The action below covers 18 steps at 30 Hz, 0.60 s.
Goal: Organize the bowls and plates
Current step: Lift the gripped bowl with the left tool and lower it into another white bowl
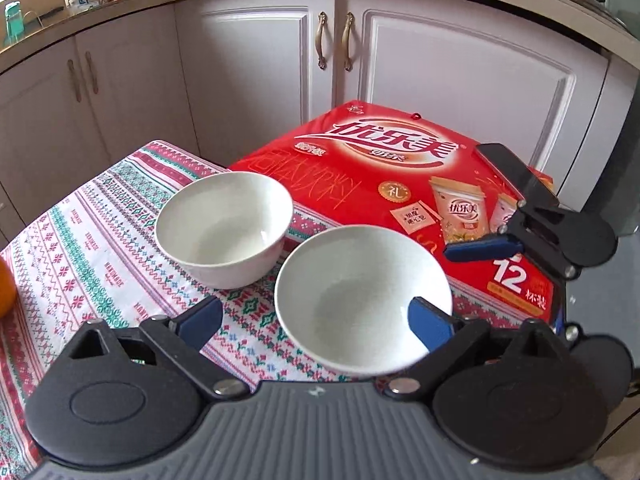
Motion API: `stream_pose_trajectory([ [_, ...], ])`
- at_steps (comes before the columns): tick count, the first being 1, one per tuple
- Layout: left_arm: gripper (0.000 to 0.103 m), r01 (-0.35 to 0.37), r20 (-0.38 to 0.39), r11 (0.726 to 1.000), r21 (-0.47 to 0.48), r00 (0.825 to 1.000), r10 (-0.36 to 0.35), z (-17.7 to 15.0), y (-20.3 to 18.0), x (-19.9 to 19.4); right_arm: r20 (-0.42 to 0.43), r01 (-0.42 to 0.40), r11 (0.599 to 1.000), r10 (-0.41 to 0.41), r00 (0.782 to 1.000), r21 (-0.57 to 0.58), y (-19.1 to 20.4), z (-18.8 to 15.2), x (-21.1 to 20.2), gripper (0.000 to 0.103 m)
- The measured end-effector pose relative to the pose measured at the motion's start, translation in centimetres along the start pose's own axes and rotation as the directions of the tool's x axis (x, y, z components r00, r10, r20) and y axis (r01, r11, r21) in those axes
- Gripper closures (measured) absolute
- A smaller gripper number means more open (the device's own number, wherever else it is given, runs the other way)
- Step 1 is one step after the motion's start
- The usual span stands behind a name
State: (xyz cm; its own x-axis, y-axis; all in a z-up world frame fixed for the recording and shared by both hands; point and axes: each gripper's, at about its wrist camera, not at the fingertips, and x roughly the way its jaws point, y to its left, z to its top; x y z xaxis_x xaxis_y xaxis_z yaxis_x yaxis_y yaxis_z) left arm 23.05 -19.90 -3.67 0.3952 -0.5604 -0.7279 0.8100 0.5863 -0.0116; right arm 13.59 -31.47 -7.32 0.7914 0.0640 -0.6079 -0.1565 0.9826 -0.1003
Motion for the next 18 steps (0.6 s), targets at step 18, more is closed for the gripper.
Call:
stream_pose_trajectory([
  [18, 0.037, 0.063, -0.058, 0.998, -0.028, 0.996, -0.065, 1.2, 0.5, 3.1, 0.01, -0.038, 0.999, 0.038, 0.999, -0.017, -0.1, 0.3, 0.2, 0.019],
])
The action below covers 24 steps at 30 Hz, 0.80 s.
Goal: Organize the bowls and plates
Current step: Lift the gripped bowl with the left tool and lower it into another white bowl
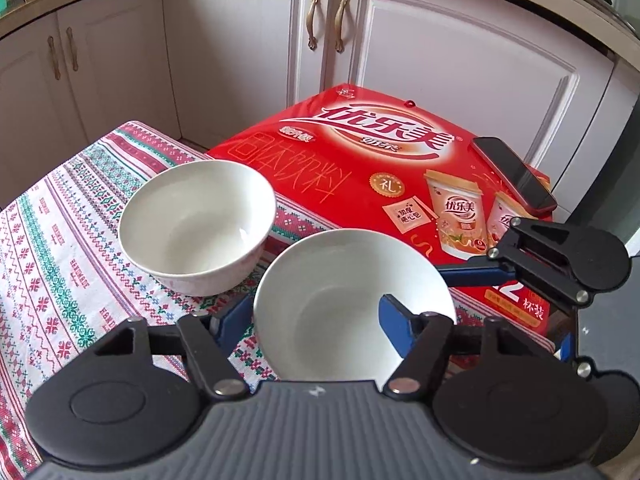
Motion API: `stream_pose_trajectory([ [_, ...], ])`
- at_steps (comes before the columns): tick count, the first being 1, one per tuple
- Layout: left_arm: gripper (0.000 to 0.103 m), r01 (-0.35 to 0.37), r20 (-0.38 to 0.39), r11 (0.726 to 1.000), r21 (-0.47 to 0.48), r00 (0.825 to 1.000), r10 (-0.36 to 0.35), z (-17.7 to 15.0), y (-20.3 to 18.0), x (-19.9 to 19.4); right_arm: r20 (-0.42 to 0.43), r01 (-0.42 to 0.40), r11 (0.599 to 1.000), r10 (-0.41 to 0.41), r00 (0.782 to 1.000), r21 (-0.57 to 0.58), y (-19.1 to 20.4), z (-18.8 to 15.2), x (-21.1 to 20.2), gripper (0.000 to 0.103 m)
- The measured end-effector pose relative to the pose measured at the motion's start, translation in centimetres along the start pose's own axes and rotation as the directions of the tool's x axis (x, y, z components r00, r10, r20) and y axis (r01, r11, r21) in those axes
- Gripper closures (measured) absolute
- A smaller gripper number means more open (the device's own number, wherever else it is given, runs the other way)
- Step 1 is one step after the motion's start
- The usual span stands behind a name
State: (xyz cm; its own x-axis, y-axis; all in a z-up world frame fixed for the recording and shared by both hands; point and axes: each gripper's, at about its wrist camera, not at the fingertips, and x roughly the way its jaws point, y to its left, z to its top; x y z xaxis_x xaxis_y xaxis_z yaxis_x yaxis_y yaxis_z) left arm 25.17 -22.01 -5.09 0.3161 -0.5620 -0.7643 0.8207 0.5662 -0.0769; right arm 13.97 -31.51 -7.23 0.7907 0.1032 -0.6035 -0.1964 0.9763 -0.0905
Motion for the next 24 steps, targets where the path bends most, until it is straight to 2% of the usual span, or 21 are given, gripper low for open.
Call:
stream_pose_trajectory([
  [3, 0.041, 0.01, -0.009, 1.0, -0.005, 1.0, -0.01, 0.0, 0.2, 0.2, -0.003, -0.001, 1.0, 0.001, 1.0, -0.008, 0.0, 0.1, 0.0, 0.019],
  [13, 0.042, 0.014, -0.02, 1.0, -0.011, 1.0, -0.014, 0.1, 0.2, 0.3, -0.019, -0.008, 1.0, 0.008, 1.0, -0.001, 0.0, 0.5, -0.1, 0.02],
  [24, 0.042, 0.01, 0.006, 1.0, -0.012, 1.0, -0.01, -0.5, -1.0, -2.3, -0.02, -0.026, 1.0, 0.026, 0.999, -0.003, 0.7, 1.4, -2.3, 0.02],
])
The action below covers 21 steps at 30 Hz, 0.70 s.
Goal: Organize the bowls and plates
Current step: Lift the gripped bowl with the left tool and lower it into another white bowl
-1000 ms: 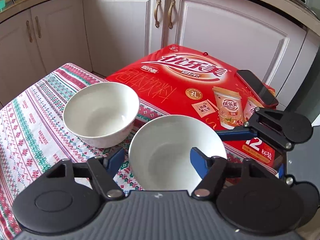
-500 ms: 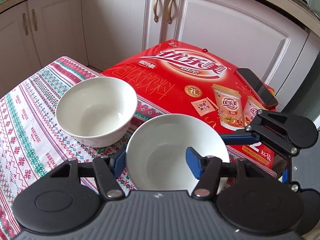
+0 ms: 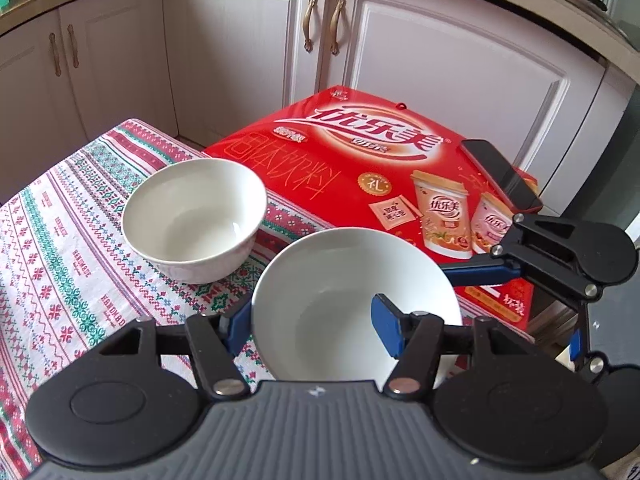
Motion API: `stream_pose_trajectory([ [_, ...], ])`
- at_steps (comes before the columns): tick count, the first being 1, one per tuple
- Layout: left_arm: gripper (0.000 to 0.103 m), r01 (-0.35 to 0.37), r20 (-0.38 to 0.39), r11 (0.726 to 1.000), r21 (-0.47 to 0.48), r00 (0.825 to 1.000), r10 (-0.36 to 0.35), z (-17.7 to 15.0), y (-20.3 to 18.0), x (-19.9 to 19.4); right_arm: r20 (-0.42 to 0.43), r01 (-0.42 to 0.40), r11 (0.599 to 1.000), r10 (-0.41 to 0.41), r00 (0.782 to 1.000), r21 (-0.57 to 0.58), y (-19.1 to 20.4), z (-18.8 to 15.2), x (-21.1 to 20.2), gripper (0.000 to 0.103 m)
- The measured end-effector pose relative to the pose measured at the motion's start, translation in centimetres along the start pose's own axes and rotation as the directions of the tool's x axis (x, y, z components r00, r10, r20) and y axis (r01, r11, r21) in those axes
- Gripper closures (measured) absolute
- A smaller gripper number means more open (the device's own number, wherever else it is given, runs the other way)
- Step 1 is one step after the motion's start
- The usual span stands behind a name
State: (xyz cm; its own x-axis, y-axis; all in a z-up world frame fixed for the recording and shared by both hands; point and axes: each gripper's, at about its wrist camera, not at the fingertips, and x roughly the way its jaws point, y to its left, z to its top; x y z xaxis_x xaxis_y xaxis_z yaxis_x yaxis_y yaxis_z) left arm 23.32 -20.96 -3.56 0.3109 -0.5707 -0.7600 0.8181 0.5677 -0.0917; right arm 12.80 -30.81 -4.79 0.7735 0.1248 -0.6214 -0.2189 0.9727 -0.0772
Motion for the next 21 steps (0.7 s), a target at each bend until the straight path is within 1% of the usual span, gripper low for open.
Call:
stream_pose_trajectory([
  [5, 0.042, -0.009, 0.021, 1.0, -0.009, 1.0, 0.009, -0.5, -0.7, -1.7, 0.004, -0.006, 1.0, 0.006, 1.0, -0.013, 1.0, 0.0, -1.2, 0.02],
  [11, 0.042, -0.022, 0.051, 0.999, -0.032, 0.998, 0.023, -1.6, -0.9, -4.0, 0.015, -0.032, 0.999, 0.032, 0.999, -0.029, 2.1, 0.3, -2.6, 0.02],
  [21, 0.042, -0.073, 0.09, 0.994, -0.077, 0.993, 0.08, -3.6, -0.5, -8.1, 0.047, -0.085, 0.994, 0.088, 0.995, -0.075, 5.1, 1.5, -4.2, 0.02],
])
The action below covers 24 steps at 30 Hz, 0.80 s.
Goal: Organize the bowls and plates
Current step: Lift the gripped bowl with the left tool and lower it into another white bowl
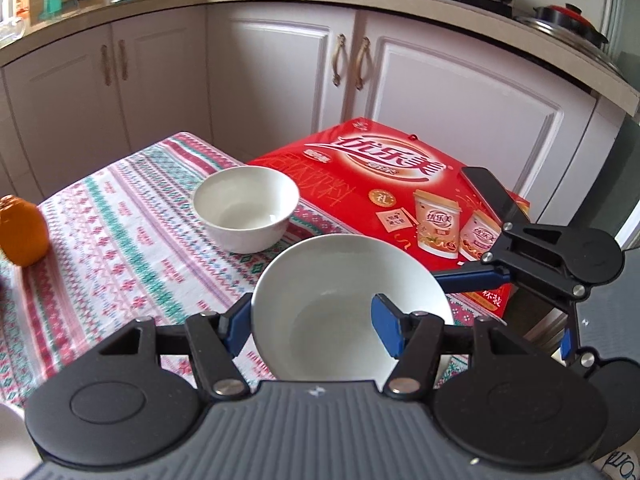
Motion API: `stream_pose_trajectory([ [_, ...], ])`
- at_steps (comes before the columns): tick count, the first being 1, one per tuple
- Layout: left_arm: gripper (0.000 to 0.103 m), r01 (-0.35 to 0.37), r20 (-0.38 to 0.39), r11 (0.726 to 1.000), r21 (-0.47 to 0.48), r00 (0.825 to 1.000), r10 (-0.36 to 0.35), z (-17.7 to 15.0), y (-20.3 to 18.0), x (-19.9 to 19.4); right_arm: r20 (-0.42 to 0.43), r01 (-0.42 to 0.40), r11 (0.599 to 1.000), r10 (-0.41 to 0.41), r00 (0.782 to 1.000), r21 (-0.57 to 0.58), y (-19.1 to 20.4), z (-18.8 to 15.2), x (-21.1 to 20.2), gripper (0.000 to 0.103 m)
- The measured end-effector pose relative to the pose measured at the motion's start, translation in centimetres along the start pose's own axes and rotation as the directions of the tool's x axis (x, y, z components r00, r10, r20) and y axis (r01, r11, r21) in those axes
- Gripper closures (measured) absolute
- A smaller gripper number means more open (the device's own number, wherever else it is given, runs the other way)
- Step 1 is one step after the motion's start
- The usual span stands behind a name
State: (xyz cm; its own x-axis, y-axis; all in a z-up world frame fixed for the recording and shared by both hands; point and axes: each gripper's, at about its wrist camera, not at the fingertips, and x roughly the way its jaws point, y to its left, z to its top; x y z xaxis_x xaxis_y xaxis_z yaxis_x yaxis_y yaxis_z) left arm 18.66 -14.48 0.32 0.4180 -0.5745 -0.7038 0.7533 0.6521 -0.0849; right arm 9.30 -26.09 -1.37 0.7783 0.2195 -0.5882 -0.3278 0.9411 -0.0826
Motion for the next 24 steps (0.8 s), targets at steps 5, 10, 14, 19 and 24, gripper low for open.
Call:
stream_pose_trajectory([
  [5, 0.042, -0.028, 0.014, 0.999, -0.024, 0.999, 0.029, -0.7, 0.9, -1.9, 0.013, -0.033, 0.999, 0.033, 0.999, -0.024, 1.5, 0.9, -0.3, 0.02],
  [10, 0.042, -0.054, 0.038, 0.997, -0.051, 0.998, 0.057, -1.9, 1.9, -3.7, 0.017, -0.068, 0.996, 0.069, 0.997, -0.054, 2.9, 1.8, 0.0, 0.02],
  [14, 0.042, -0.07, 0.041, 0.995, -0.073, 0.997, 0.073, -3.0, 2.8, -4.7, 0.012, -0.098, 0.993, 0.099, 0.995, -0.064, 3.9, 2.0, 0.2, 0.02],
  [19, 0.042, -0.083, 0.036, 0.992, -0.099, 0.996, 0.087, -4.2, 3.6, -5.4, -0.003, -0.126, 0.989, 0.127, 0.992, -0.077, 5.1, 2.0, 0.8, 0.02],
  [24, 0.042, -0.086, 0.025, 0.989, -0.118, 0.996, 0.089, -5.3, 4.1, -5.4, -0.027, -0.146, 0.986, 0.144, 0.989, -0.079, 6.0, 1.8, 1.5, 0.02],
])
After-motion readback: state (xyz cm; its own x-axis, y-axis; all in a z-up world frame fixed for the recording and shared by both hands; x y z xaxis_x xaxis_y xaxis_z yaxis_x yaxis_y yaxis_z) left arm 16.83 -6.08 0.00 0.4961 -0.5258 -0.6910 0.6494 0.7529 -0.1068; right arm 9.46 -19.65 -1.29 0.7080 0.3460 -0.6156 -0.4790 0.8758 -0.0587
